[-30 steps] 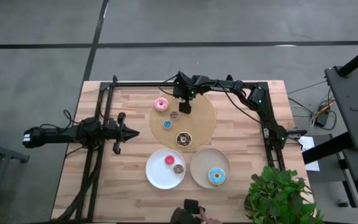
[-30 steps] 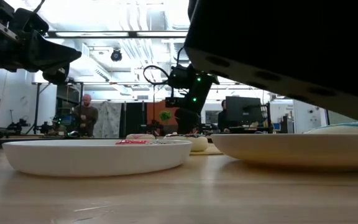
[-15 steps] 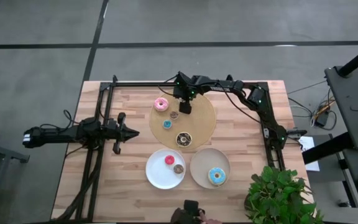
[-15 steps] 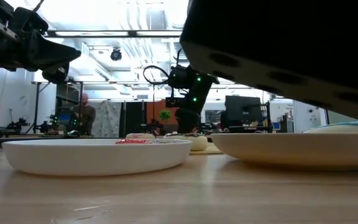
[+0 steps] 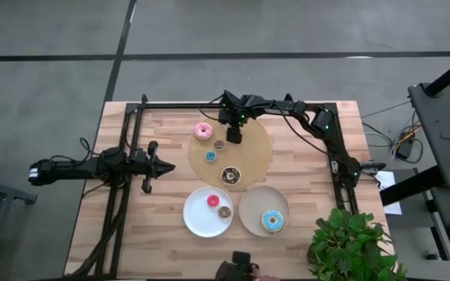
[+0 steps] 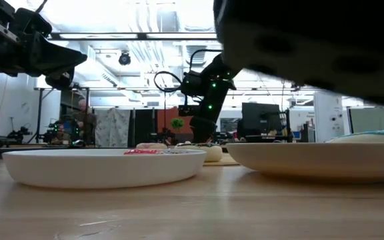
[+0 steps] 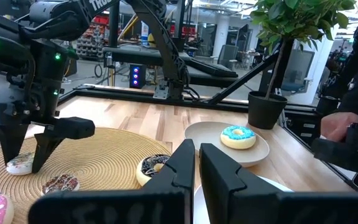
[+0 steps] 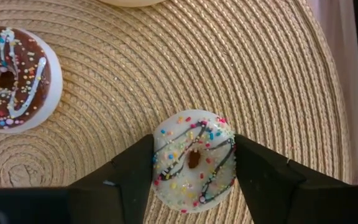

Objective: Pick & Place donuts
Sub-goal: Put the small white donut on the white plate

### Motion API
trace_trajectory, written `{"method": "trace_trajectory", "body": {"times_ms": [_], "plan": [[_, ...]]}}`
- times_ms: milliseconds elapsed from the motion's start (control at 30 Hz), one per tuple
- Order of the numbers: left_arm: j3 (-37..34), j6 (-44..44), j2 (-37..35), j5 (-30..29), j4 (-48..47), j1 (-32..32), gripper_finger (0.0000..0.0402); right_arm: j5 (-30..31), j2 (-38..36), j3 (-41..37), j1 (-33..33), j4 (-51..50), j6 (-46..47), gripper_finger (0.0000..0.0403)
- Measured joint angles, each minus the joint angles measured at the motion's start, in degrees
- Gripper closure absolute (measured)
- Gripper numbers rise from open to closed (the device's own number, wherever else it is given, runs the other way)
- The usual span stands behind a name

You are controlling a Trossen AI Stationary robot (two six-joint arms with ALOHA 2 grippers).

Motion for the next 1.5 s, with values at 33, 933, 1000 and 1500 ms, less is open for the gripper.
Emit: {"method": "trace_trajectory", "body": {"times_ms": [33, 933, 1000, 1500], "plan": [[0.0, 0.0, 0.0, 0.0, 0.0, 0.0, 0.0402, 0.0, -0.1, 0.0, 0.0, -0.4, 0.0, 0.0202], [0.0, 0.0, 0.0, 0.0, 0.0, 0.0, 0.0402, 0.2, -2.7, 13.3, 5.8, -4.9, 0.0, 0.0202], [0.0, 0.0, 0.0, 0.0, 0.0, 0.0, 0.0402, 0.0, -3.3, 13.3, 7.2, -4.9, 0.0, 0.0202], [0.0, 0.0, 0.0, 0.0, 0.0, 0.0, 0.0402, -1.1, -9.2, 7.1, 18.4, -5.4, 2.7, 0.0202]]}}
